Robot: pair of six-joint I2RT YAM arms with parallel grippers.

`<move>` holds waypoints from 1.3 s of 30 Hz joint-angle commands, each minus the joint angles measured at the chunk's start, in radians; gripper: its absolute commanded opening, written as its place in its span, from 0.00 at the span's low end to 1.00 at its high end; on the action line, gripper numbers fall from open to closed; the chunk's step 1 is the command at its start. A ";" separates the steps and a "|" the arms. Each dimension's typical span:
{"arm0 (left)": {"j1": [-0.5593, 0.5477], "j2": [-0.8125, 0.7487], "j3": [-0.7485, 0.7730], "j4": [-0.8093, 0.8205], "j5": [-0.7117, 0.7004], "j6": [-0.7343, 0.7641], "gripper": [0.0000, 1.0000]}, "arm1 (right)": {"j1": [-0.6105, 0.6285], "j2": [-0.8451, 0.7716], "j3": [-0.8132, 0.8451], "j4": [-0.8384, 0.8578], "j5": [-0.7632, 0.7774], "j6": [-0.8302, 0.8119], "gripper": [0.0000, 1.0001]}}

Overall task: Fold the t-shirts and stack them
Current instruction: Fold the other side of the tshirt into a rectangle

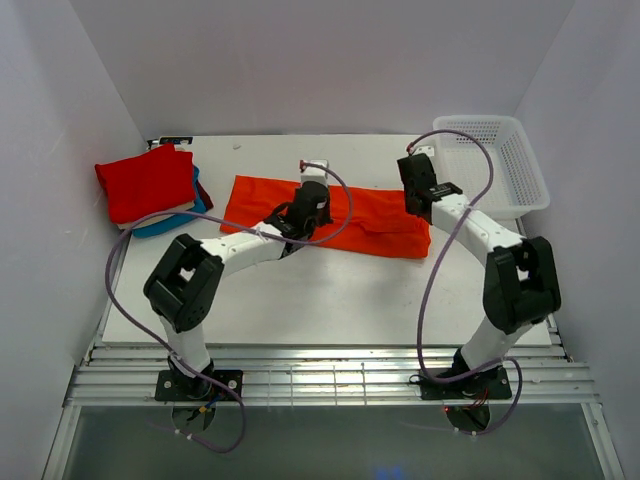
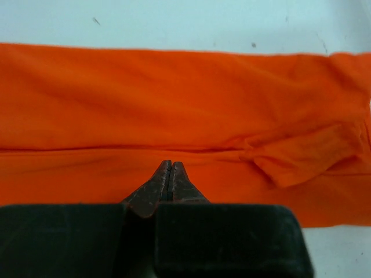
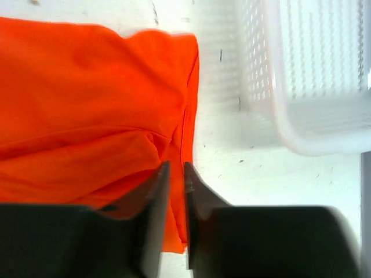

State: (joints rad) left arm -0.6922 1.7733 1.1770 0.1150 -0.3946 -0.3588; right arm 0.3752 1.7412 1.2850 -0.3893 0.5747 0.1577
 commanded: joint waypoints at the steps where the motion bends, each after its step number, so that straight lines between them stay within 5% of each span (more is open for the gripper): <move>1: -0.033 0.073 0.015 0.026 0.005 -0.043 0.00 | 0.007 -0.159 -0.085 0.142 -0.113 -0.018 0.12; 9: -0.064 0.189 0.009 0.025 -0.024 -0.078 0.00 | 0.007 -0.149 -0.162 0.188 -0.632 0.006 0.08; 12: -0.066 0.202 -0.002 0.028 -0.030 -0.080 0.00 | 0.014 -0.114 -0.181 0.210 -0.700 0.023 0.08; 25: -0.096 0.175 -0.117 0.048 -0.055 -0.138 0.00 | 0.053 -0.062 -0.257 0.265 -0.739 0.045 0.08; 39: -0.127 0.138 -0.206 0.069 -0.078 -0.164 0.00 | 0.053 0.093 -0.165 0.279 -0.713 0.049 0.08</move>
State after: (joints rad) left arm -0.8093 1.9472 1.0100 0.2512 -0.4820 -0.5095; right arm 0.4278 1.8160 1.0660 -0.1467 -0.1474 0.2028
